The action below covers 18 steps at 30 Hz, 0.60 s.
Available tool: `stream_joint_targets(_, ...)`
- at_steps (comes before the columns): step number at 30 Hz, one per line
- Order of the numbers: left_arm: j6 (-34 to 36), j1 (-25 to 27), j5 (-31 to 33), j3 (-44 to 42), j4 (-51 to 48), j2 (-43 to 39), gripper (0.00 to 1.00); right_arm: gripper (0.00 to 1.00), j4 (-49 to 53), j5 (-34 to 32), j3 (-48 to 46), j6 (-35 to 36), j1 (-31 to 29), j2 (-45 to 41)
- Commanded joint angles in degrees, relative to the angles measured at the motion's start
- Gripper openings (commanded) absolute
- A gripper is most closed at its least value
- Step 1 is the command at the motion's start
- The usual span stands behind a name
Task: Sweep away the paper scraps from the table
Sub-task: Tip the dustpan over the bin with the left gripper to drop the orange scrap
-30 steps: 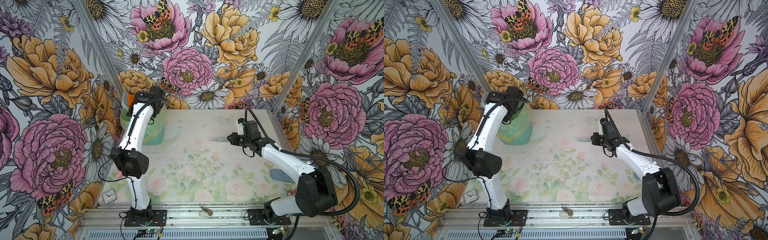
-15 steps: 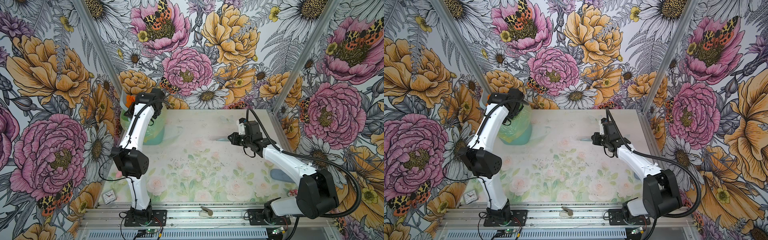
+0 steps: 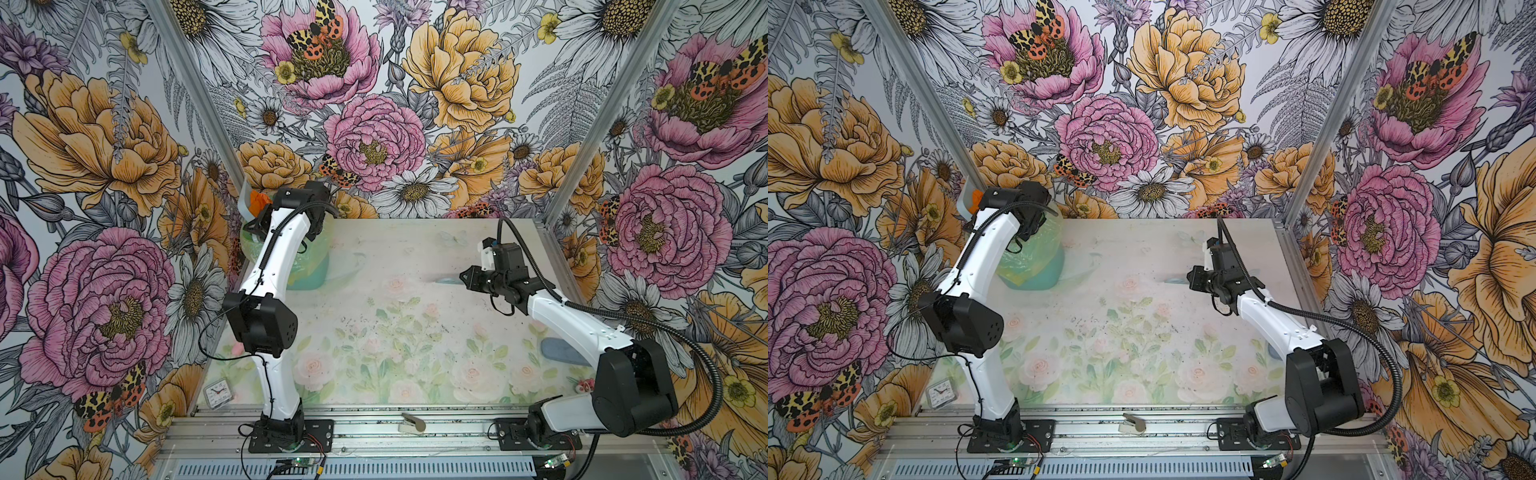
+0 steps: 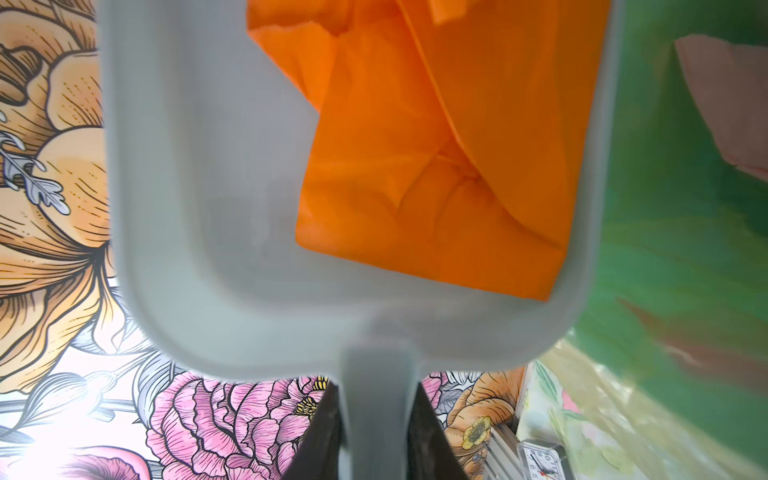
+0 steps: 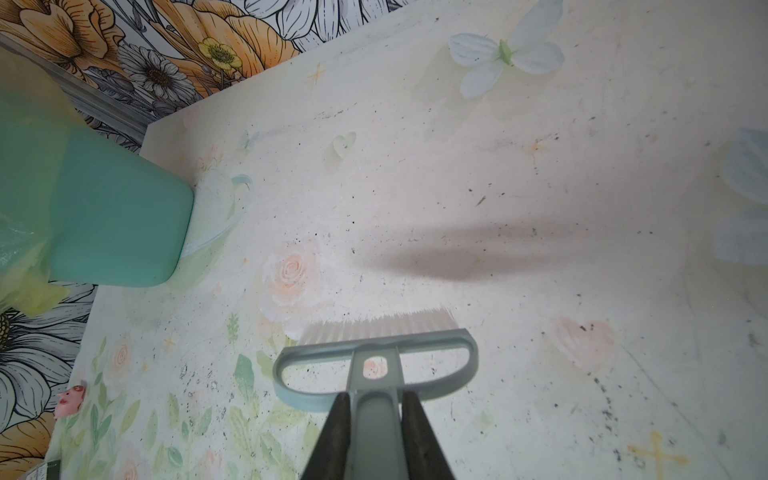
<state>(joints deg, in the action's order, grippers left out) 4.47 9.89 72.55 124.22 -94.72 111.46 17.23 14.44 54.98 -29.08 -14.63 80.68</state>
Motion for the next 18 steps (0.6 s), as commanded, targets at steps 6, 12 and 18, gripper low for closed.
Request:
stream_joint_targets(6,0.5,0.0,5.3,0.7,-0.6,0.8,0.11,0.00,-2.0,1.5,-0.8,0.3,1.0,-0.7)
stream_joint_targets(12,0.4,1.9,9.5,0.6,-0.6,1.9,0.10,0.00,-2.2,2.0,-1.2,0.2,1.9,-1.0)
stream_joint_targets(18,1.0,2.6,11.0,0.8,-0.6,3.2,0.11,0.00,-2.4,2.3,-1.8,0.1,2.5,-1.4)
